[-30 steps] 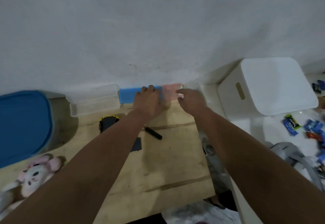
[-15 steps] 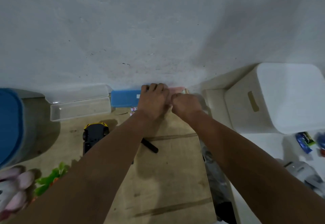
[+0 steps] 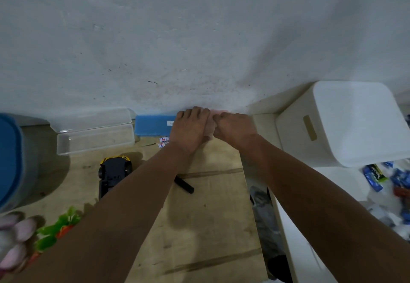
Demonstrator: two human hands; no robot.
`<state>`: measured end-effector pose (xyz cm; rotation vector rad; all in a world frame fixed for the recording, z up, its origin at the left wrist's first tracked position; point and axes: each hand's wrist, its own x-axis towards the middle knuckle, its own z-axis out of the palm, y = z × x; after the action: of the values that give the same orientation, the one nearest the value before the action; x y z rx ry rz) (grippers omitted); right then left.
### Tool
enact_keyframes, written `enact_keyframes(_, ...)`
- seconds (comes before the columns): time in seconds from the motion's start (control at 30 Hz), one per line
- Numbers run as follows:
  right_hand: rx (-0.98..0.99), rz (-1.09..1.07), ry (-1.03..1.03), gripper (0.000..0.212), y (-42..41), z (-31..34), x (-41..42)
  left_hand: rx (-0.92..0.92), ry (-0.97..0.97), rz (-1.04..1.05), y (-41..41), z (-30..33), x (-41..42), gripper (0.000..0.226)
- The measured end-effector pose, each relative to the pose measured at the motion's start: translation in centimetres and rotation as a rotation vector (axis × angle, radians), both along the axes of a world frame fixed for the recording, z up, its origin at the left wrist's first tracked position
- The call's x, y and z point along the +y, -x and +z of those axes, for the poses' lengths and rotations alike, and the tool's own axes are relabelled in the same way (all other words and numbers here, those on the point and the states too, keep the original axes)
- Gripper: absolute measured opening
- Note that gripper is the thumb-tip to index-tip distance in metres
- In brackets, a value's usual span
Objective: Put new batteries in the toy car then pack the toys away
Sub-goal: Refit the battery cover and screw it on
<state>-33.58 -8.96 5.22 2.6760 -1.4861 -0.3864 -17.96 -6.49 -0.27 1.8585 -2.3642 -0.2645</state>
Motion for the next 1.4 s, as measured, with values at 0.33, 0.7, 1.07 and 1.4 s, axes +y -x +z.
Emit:
enact_keyframes(0.33,-0.242,-0.050,0.111,0.038,2.0,0.1,-1.2,0.165,0.176,0.067,-1.1,0.3,0.1,0.021)
enact_keyframes(0.7,-0.251,0.044,-0.214,0.022,1.1,-1.9,-0.1,0.154,0.193,0.048,-2.1,0.4,-1.4,0.021)
enact_keyframes(1.07,-0.396,0.092,-0.072,0.028,0.3,-5.0,-1.0,0.154,0.284,0.049,-2.0,0.5,-1.8,0.015)
enact_keyframes(1.4,-0.481,0.027,0.098,0.024,2.6,-4.2,1.7,0.156,0.205,0.069,-1.8,0.9,-1.5,0.012)
